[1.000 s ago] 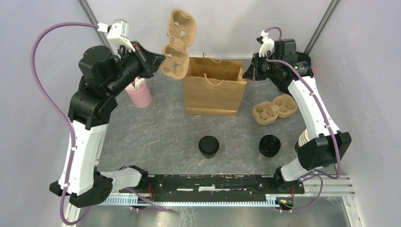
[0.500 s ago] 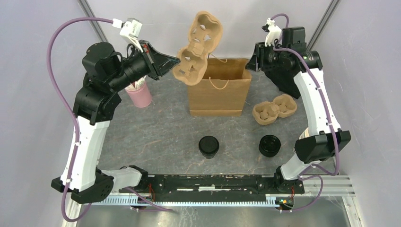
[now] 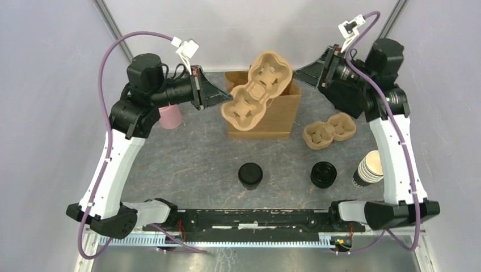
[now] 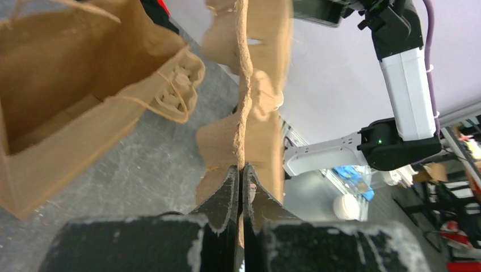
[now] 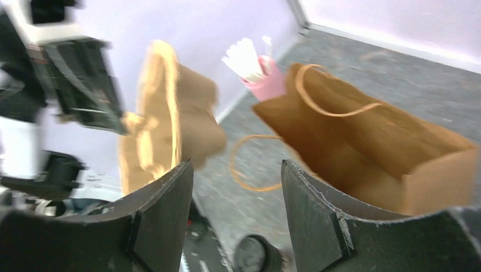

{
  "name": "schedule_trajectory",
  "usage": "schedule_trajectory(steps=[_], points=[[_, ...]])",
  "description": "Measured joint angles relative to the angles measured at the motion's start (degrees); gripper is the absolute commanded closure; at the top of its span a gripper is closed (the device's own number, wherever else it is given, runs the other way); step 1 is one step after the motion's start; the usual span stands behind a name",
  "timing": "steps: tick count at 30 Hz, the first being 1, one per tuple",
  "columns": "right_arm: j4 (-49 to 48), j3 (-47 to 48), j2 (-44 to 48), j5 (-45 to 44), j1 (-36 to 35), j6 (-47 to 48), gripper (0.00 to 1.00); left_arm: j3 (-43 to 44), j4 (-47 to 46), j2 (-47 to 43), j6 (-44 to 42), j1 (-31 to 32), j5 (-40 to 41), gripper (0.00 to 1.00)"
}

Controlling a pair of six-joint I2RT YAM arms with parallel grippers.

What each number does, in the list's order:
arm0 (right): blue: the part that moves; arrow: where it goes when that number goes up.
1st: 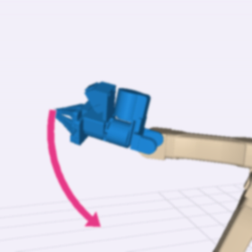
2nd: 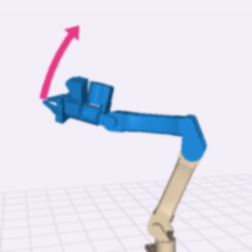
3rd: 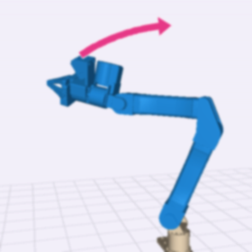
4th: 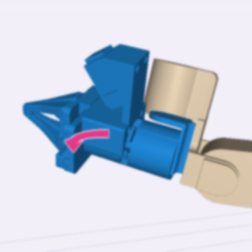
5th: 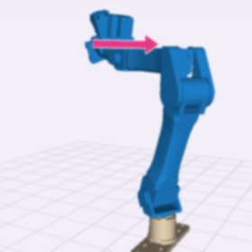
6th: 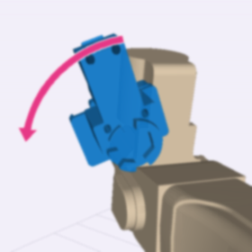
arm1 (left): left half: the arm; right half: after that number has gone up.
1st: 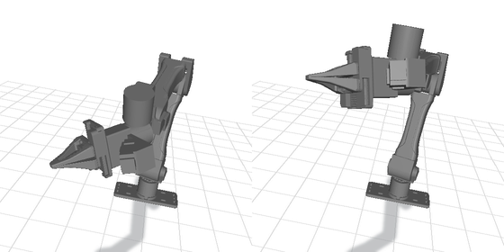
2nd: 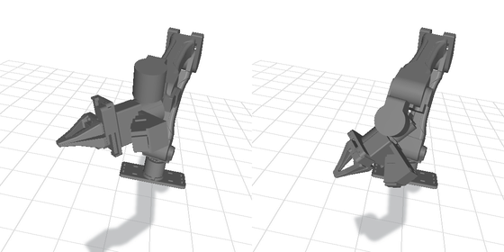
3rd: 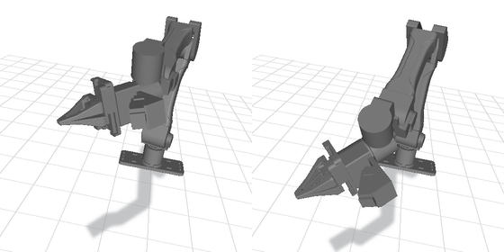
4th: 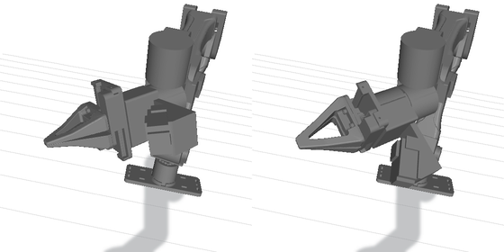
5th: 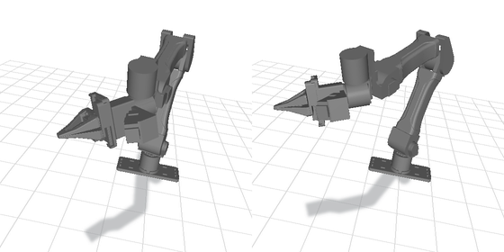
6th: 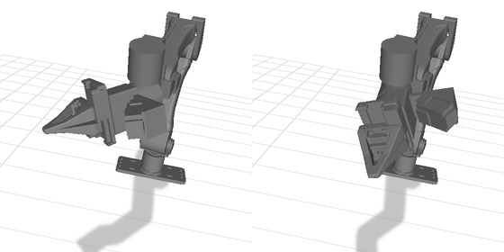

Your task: Pack the takeout coffee

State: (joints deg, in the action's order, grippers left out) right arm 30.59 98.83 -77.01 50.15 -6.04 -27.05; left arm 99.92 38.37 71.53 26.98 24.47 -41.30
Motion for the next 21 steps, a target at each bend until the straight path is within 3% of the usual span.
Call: schedule_trajectory(steps=[3,8,15,21], points=[[-13.6,-7.6,4.3,5.8,1.0,-11.8,0.35,-3.0,-0.1,-0.8,1.1,0.0,-2.6,0.98],[-22.2,-9.0,3.5,10.6,1.3,-22.4,0.36,-5.2,-0.9,-1.5,1.9,0.3,-5.6,0.98],[-24.3,-11.5,3.3,12.0,2.3,-28.8,0.36,-5.8,-1.3,-2.5,1.9,0.8,-6.4,0.98],[-22.5,-13.5,5.0,11.9,7.9,-29.7,0.37,-6.2,0.4,-3.0,1.9,1.3,-5.6,0.98]])
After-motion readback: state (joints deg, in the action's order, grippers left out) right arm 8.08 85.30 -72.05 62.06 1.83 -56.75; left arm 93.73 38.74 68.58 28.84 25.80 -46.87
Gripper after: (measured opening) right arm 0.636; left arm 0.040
